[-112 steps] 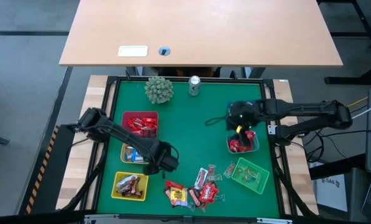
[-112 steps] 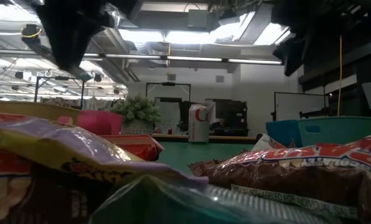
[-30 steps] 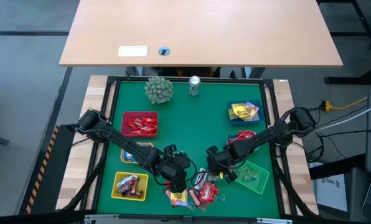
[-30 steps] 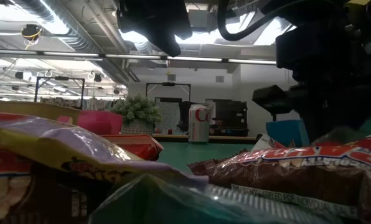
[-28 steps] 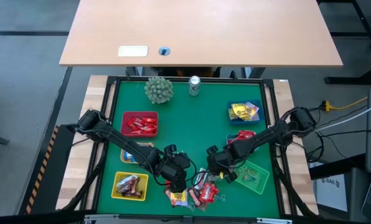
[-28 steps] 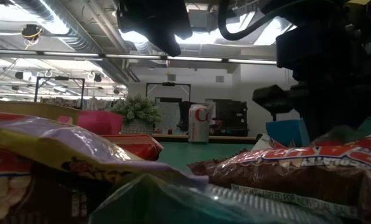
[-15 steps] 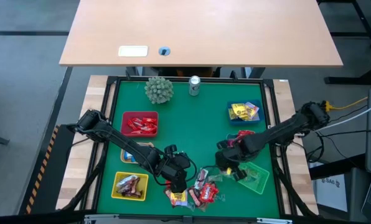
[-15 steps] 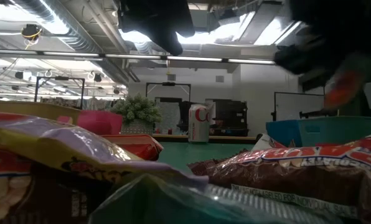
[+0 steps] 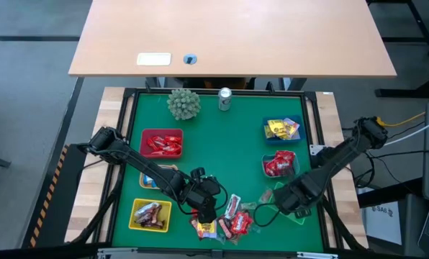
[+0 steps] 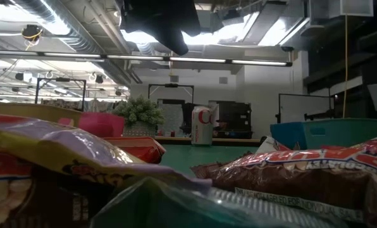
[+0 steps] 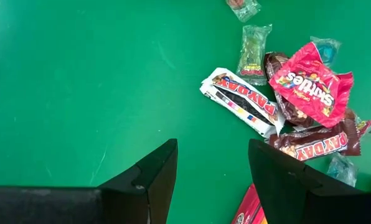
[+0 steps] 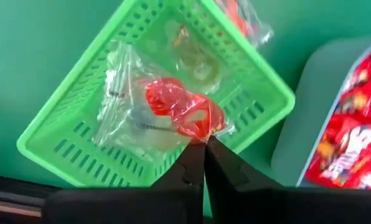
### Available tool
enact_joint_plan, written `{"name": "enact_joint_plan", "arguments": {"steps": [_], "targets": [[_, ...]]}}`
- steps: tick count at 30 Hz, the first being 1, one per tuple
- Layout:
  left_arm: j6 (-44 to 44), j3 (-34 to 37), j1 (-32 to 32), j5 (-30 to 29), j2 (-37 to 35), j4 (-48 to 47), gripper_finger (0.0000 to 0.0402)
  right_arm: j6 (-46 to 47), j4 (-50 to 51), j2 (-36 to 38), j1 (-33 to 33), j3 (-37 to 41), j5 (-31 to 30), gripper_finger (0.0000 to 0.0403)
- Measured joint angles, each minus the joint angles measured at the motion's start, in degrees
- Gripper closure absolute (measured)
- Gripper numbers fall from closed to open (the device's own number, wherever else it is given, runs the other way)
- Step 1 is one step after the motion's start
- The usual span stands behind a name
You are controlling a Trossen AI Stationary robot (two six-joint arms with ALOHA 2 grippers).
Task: Sort candy
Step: Put the red gummy into the green bin, then put the green gummy into the green bin
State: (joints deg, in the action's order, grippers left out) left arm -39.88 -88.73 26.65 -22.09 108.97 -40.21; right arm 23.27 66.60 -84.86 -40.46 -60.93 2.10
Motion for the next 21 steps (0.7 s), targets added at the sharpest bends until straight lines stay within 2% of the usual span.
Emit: {"name": "enact_joint_plan", "arguments": {"steps": [6,15,21], "targets": [[0.0,0.0,0.0,0.0,0.0,0.0,0.0218,3.6,1.2,0.0,-0.9,0.0,3.3,0.0371],[0.0,0.0,0.0,0.0,0.0,0.0,0.0218,3.0,1.2,0.0,-0.8,0.0,3.4,0.0263],[0.0,0.0,0.0,0.0,0.0,0.0,0.0218,0.0,-2.3,0.0,-0.2,0.0,-1.1,0.0252]]}}
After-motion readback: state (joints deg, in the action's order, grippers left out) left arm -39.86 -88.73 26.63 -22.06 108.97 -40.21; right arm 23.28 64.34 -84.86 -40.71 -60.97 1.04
